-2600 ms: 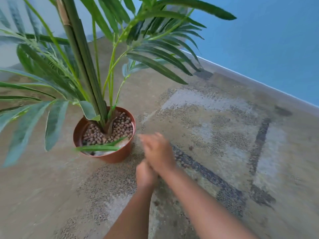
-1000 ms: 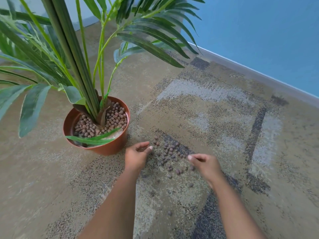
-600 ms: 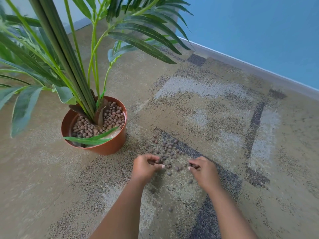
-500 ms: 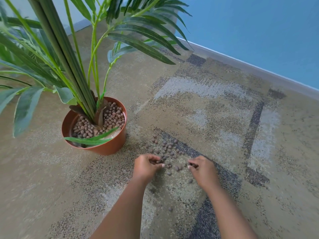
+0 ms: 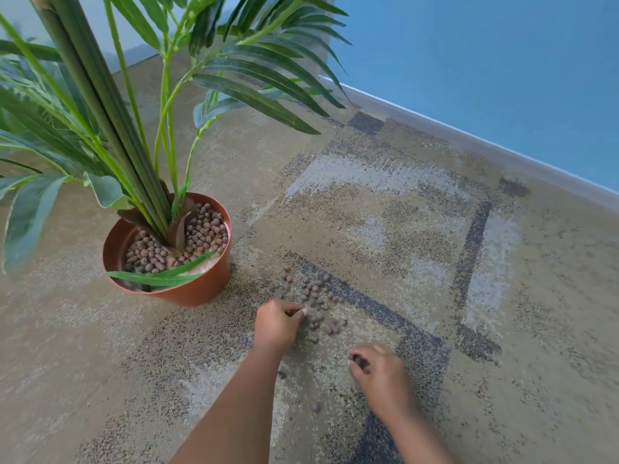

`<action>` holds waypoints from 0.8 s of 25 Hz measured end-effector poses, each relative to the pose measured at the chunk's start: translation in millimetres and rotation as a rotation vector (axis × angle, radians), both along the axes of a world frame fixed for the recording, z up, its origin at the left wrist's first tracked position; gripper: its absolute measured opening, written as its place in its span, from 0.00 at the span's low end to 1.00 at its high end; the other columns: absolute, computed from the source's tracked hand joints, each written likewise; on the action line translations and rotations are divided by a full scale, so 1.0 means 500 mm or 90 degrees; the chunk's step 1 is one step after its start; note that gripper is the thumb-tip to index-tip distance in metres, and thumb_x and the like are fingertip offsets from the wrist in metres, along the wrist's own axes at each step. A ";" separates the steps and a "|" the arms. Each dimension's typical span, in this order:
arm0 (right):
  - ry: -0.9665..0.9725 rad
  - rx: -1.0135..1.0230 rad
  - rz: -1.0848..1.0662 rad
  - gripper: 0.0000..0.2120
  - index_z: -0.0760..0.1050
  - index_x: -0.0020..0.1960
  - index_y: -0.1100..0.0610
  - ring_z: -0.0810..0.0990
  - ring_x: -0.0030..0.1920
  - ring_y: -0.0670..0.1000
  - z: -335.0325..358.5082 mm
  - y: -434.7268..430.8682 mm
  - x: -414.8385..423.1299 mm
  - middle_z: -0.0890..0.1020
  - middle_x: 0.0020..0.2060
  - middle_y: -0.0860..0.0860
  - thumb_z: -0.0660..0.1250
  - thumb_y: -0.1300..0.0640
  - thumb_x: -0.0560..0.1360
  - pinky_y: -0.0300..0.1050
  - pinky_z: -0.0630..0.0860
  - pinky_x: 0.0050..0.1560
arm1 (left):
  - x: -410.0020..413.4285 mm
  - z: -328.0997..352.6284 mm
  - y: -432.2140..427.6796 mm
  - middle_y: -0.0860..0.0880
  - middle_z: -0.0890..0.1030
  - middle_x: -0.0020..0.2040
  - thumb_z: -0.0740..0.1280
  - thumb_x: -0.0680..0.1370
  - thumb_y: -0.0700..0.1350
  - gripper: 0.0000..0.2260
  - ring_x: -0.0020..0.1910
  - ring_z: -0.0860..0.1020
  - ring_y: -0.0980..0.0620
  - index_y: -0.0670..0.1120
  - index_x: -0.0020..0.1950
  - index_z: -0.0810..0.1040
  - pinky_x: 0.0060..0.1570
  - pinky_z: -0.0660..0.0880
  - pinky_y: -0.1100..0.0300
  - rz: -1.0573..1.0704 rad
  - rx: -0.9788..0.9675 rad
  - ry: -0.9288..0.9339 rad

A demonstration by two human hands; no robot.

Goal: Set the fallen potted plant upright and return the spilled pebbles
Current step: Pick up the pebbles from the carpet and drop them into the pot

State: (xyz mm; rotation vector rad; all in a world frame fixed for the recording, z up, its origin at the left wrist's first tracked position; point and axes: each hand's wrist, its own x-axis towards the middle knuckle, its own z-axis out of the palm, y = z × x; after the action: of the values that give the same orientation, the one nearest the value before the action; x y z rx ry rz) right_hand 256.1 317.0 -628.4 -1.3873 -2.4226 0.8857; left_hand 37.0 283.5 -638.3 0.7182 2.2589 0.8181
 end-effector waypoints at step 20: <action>0.470 -0.664 -0.383 0.08 0.78 0.52 0.68 0.81 0.35 0.51 0.026 0.109 -0.074 0.82 0.38 0.58 0.65 0.69 0.74 0.40 0.80 0.34 | -0.010 0.038 -0.050 0.45 0.82 0.42 0.74 0.71 0.33 0.07 0.36 0.79 0.52 0.42 0.46 0.81 0.40 0.80 0.58 -0.037 -0.001 -0.336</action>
State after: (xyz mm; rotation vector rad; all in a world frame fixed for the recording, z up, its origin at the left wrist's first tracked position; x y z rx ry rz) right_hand 219.1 371.3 -615.2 -1.4811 -0.8739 2.0866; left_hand 32.2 258.6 -619.3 0.4913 1.7568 0.8599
